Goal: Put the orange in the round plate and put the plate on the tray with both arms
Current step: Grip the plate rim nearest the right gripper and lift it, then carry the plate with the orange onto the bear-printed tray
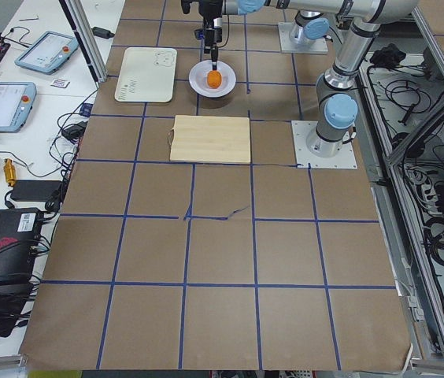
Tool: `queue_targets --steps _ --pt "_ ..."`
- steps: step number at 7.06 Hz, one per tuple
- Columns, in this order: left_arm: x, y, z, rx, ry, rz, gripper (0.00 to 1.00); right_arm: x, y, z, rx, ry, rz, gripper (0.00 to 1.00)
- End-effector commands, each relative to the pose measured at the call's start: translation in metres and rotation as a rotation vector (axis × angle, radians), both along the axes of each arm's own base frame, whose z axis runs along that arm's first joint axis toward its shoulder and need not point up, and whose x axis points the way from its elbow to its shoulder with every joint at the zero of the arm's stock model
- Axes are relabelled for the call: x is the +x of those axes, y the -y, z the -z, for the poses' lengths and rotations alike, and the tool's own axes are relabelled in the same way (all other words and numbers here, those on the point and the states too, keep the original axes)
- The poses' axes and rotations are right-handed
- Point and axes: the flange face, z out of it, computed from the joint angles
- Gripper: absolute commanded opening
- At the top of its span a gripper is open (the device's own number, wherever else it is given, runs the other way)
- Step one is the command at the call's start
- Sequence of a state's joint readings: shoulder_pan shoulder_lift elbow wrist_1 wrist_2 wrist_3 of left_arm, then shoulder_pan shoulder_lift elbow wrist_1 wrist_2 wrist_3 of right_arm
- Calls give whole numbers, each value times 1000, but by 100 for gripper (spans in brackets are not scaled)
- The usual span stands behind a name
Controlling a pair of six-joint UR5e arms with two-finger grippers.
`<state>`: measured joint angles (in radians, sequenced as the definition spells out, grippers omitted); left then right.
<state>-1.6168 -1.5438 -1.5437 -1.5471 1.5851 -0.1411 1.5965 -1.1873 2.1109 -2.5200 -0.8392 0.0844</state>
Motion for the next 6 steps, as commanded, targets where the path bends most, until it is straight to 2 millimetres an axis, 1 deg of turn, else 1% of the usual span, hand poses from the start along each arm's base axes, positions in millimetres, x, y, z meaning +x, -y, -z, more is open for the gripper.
queue_targets --steps 1,2,3,4,5,6 --pt "0 -1 0 1 1 0 100 -1 15 -16 -16 50 24 12" --pt "0 -1 0 1 1 0 100 -5 26 -21 6 57 74 12" --pt "0 -1 0 1 1 0 100 -5 48 -36 -7 59 106 12" --pt "0 -1 0 1 1 0 100 -5 87 -41 16 65 164 12" --pt "0 -1 0 1 1 0 100 -5 144 -40 11 72 214 12" --pt "0 -1 0 1 1 0 100 -5 192 -37 15 70 249 12"
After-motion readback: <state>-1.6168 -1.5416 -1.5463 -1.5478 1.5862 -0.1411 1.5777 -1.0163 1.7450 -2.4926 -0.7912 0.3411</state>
